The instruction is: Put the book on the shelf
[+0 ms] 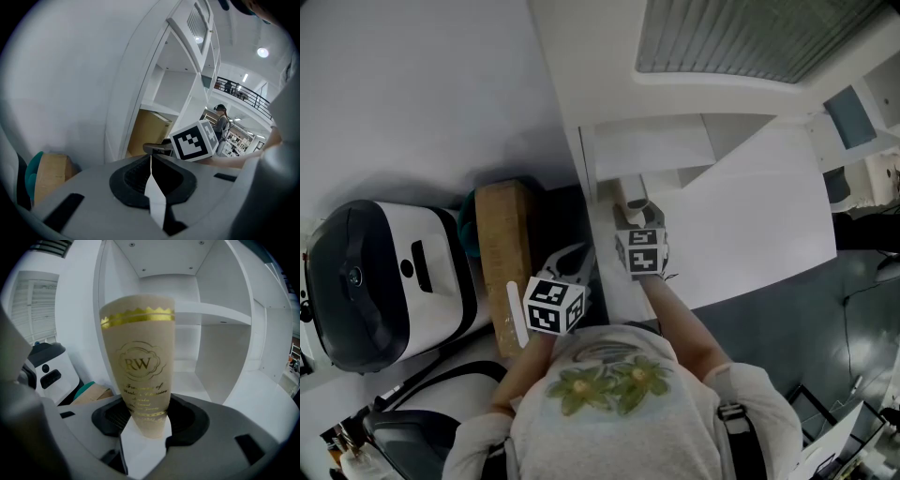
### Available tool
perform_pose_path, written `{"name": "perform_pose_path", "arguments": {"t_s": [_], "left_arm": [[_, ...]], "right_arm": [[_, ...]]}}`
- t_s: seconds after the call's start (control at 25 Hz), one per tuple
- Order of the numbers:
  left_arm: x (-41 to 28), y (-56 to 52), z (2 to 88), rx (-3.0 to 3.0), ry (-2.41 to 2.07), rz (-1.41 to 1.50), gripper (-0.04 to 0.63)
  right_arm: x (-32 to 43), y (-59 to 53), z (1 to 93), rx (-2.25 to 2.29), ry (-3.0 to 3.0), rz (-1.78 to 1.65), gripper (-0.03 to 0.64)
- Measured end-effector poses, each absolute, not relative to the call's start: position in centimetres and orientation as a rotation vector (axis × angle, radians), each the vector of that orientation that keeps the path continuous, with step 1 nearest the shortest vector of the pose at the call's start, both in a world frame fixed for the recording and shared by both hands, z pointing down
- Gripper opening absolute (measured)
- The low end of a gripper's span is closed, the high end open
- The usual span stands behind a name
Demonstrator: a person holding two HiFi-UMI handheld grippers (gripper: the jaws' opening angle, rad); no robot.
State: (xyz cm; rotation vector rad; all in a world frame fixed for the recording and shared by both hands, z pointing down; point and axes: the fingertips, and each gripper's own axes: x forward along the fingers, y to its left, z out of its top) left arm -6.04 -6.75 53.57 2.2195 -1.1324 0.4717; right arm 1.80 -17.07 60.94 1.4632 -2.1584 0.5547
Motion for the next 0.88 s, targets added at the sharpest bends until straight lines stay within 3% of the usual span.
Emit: {"name": "perform_pose_path", "arguments": {"t_s": [0.88], "left_arm": [[-5.7, -8.0, 54.1, 2.205, -1.126, 0.479, 0.034]], "right_arm": [[1.2, -20.9, 61.4, 1.479, -2.158, 0.538, 0.224]]}}
